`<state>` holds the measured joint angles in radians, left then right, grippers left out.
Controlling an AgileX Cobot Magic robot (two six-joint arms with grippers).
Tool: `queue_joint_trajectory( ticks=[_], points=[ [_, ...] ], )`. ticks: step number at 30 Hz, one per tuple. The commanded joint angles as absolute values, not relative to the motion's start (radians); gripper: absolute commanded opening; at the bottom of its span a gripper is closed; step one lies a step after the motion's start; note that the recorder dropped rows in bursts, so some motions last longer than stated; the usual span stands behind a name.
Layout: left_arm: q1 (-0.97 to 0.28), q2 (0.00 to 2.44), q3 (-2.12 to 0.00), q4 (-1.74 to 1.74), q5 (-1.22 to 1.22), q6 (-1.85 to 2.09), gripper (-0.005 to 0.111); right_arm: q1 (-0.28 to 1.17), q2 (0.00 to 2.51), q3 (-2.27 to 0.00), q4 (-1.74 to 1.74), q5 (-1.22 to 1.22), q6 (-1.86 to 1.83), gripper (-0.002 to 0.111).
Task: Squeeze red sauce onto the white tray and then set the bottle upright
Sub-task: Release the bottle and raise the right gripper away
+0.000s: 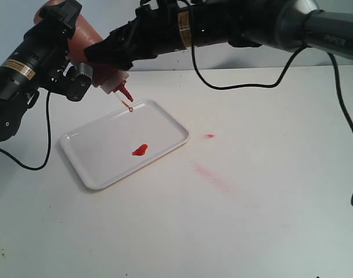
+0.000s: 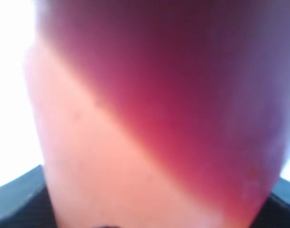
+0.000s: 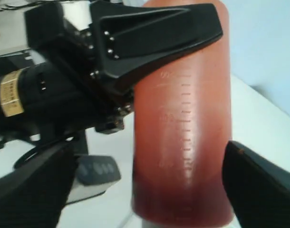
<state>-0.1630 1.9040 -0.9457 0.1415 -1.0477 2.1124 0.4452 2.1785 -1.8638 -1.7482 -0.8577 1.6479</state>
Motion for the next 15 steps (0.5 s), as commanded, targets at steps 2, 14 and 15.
queue_joint_trajectory(
  ticks=[2,14,15],
  points=[
    [-0.168,1.890,-0.953,0.114,-1.100,2.095,0.000,0.356,2.168,-1.857,-1.744,-1.131,1.653,0.049],
    [-0.168,1.890,-0.953,0.107,-1.100,2.095,0.000,0.141,2.170,-1.814,-1.744,-1.221,1.618,0.000],
    [-0.168,1.890,-0.953,0.107,-1.100,2.095,0.000,0.122,2.170,-1.788,-1.744,-1.221,1.592,0.000]
  ],
)
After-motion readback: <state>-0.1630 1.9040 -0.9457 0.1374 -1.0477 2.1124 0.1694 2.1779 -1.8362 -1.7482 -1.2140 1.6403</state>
